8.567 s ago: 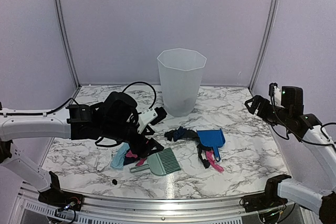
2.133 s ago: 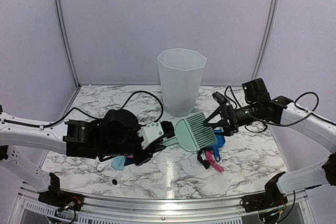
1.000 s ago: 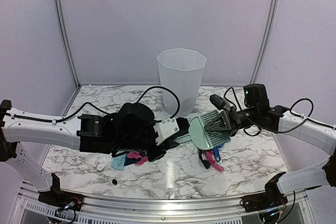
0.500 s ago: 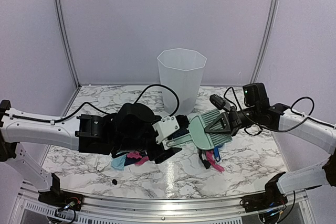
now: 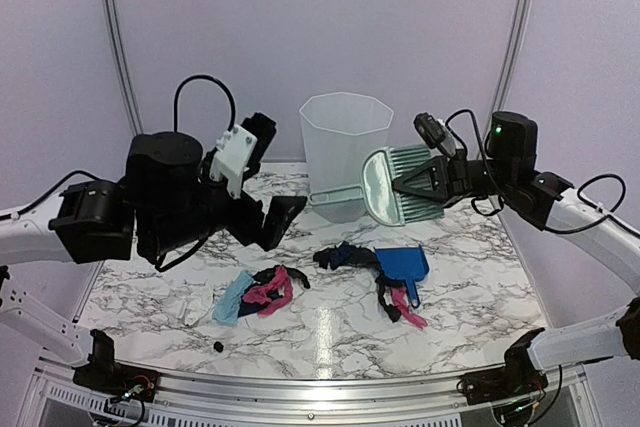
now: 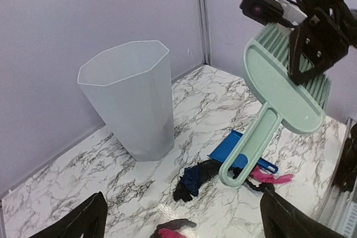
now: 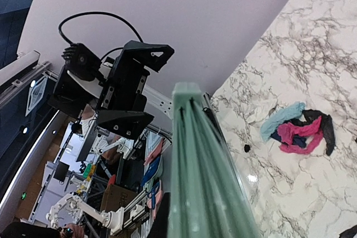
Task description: Sweep away the paper scraps from the table
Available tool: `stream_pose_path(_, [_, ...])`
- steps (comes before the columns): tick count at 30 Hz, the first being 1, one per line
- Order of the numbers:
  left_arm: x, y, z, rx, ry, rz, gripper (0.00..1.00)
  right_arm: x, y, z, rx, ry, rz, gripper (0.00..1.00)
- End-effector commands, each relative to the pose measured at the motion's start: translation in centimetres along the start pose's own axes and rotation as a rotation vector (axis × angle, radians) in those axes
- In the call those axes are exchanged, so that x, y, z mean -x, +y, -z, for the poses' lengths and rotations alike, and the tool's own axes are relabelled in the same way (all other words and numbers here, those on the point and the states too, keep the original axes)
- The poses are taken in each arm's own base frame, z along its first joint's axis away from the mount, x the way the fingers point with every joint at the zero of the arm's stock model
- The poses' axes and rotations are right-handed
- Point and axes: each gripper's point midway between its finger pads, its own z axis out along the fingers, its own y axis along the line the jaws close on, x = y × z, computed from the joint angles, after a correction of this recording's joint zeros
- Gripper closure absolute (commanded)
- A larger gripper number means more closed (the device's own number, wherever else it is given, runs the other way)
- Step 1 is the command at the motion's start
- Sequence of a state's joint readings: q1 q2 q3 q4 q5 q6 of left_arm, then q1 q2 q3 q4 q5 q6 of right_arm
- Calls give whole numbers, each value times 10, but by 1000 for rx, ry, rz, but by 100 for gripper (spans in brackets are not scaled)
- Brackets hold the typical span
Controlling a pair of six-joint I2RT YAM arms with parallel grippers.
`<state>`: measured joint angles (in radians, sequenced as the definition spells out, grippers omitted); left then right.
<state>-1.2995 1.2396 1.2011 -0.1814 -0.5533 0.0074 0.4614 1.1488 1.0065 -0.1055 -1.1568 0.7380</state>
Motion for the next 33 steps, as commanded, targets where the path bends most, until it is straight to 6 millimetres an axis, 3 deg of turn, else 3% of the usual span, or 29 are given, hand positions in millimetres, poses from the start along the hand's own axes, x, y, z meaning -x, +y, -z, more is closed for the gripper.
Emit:
stream_pose_path(1, [38, 42, 23, 50, -3, 286, 1, 47, 53, 7, 87, -128, 177, 100])
stream_pose_path(4, [59, 49, 26, -83, -16, 452, 1, 62, 74, 10, 132, -173, 251, 100])
stream_pose_path(8, [81, 44, 32, -266, -37, 621, 1, 69, 96, 14, 201, -204, 325, 100])
stream_pose_path(14, [110, 19, 40, -535, -78, 743, 2, 75, 103, 13, 222, -203, 332, 100])
stream_pose_path(17, [119, 4, 36, -637, -80, 768, 9, 73, 101, 7, 227, -189, 314, 100])
stream_pose_path(24, [114, -22, 8, -736, 4, 812, 25, 63, 99, -10, 223, -161, 298, 100])
stream_pose_path(33, [112, -32, -2, -778, 35, 833, 47, 49, 89, -20, 196, -125, 273, 100])
